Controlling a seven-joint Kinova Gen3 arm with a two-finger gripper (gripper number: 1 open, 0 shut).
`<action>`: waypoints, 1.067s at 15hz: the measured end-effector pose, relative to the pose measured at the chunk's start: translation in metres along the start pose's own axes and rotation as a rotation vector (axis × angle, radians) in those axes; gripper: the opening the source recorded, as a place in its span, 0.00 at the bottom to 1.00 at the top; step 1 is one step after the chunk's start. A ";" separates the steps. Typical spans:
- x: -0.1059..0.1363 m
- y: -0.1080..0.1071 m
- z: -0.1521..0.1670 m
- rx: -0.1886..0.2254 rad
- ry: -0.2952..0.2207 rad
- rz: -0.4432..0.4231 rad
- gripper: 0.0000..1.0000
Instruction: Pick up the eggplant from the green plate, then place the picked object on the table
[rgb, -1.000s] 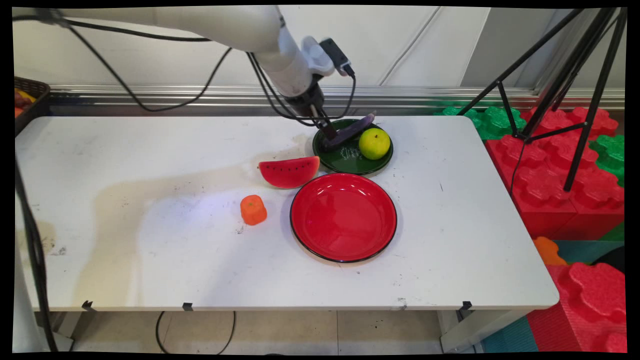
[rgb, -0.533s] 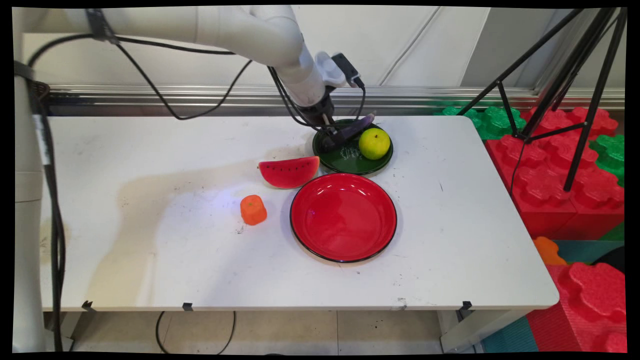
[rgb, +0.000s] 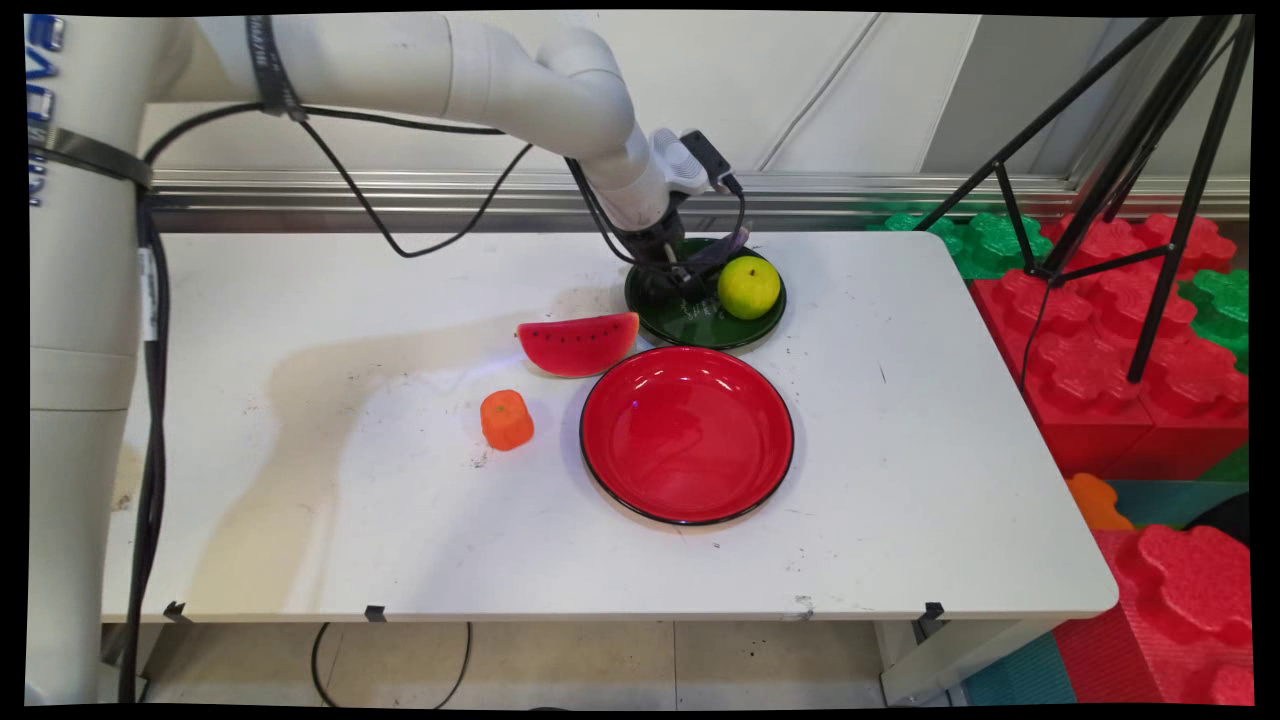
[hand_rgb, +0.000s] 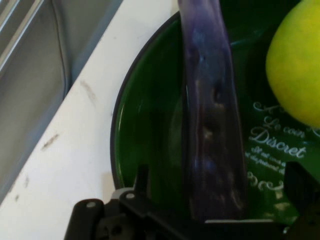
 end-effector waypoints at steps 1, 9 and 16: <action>0.001 0.000 0.006 -0.001 0.002 -0.004 1.00; 0.007 0.000 0.021 0.000 0.025 -0.022 0.00; 0.007 -0.001 -0.010 0.037 0.055 -0.034 0.00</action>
